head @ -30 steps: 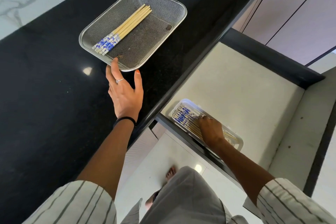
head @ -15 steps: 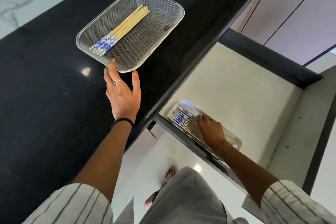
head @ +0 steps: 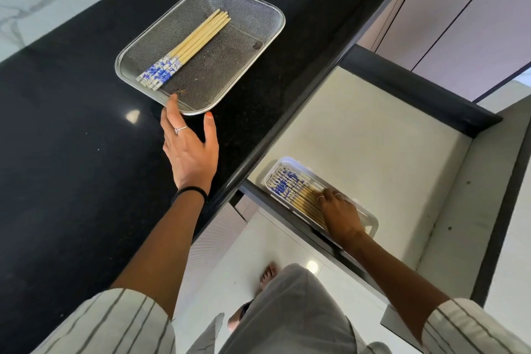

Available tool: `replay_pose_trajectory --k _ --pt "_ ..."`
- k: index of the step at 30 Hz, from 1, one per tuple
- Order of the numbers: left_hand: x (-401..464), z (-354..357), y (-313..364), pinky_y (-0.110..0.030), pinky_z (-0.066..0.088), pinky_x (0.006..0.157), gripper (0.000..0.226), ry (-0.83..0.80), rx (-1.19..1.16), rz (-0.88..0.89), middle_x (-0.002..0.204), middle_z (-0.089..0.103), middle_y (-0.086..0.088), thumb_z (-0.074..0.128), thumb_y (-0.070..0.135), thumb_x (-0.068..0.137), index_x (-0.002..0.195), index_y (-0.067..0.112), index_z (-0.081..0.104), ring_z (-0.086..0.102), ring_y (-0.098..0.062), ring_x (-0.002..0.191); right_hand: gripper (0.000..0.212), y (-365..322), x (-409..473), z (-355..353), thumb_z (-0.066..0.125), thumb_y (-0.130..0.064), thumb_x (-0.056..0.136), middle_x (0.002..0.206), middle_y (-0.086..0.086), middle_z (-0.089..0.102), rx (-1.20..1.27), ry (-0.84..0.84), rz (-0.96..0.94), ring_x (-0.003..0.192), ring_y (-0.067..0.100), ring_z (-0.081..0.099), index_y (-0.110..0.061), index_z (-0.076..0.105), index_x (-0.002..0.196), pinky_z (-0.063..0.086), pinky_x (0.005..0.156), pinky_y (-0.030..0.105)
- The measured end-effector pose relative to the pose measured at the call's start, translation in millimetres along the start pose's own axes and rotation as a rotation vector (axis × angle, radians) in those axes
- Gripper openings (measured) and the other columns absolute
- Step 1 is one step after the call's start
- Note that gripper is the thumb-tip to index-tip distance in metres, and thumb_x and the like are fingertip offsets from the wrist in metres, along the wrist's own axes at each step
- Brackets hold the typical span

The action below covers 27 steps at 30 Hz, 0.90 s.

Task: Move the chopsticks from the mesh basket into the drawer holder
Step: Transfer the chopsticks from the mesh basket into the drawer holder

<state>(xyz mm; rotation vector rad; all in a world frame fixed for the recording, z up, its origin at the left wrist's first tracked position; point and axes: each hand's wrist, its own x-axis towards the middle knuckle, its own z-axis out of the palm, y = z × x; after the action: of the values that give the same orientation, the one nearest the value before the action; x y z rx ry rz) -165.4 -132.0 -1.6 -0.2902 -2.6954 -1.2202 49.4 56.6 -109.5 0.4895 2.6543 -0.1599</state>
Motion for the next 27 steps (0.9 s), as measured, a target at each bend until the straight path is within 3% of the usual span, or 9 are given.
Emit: replay_pose_trajectory --k 8,11,18,23,27 --pt "0 0 0 -0.058 0.034 0.108 0.062 0.004 -0.001 0.007 0.151 0.032 -0.011 0.046 0.045 0.098 0.149 0.020 0.020 0.045 -0.032 0.130 0.054 -2 8 -2 0.060 -0.011 0.089 0.147 0.011 0.037 0.071 -0.006 -0.048 0.132 0.029 0.042 -0.008 0.040 0.138 0.039 0.109 0.037" --pt "-1 0 0 -0.058 0.035 0.108 0.062 0.007 -0.003 0.009 0.152 0.031 -0.011 0.046 0.045 0.098 0.149 0.020 0.020 0.045 -0.032 0.130 0.040 6 7 -3 0.051 -0.006 0.093 0.140 0.013 0.045 0.199 0.035 -0.036 0.129 0.031 0.046 -0.006 0.047 0.133 0.040 0.109 0.039" --pt "-1 -1 2 -0.059 0.033 0.109 0.063 -0.002 -0.013 0.006 0.152 0.030 -0.012 0.046 0.043 0.099 0.150 0.018 0.020 0.043 -0.032 0.133 0.038 12 2 -2 0.047 -0.004 0.093 0.133 0.010 0.055 0.338 0.001 -0.047 0.121 0.024 0.054 -0.010 0.052 0.130 0.043 0.105 0.030" --pt "-1 -1 1 -0.058 0.032 0.110 0.063 -0.005 -0.012 0.012 0.153 0.029 -0.013 0.046 0.043 0.099 0.150 0.018 0.019 0.042 -0.033 0.134 0.034 9 0 -1 0.051 -0.005 0.090 0.127 0.017 0.057 0.480 -0.104 -0.031 0.118 0.034 0.054 -0.004 0.056 0.123 0.045 0.101 0.042" --pt "-1 -1 0 -0.057 0.032 0.109 0.063 0.001 -0.011 0.009 0.153 0.030 -0.012 0.046 0.044 0.099 0.150 0.019 0.019 0.043 -0.033 0.133 0.032 8 -3 -4 0.057 -0.011 0.092 0.134 0.008 0.056 0.605 -0.087 -0.103 0.123 0.024 0.052 -0.013 0.058 0.124 0.043 0.107 0.032"
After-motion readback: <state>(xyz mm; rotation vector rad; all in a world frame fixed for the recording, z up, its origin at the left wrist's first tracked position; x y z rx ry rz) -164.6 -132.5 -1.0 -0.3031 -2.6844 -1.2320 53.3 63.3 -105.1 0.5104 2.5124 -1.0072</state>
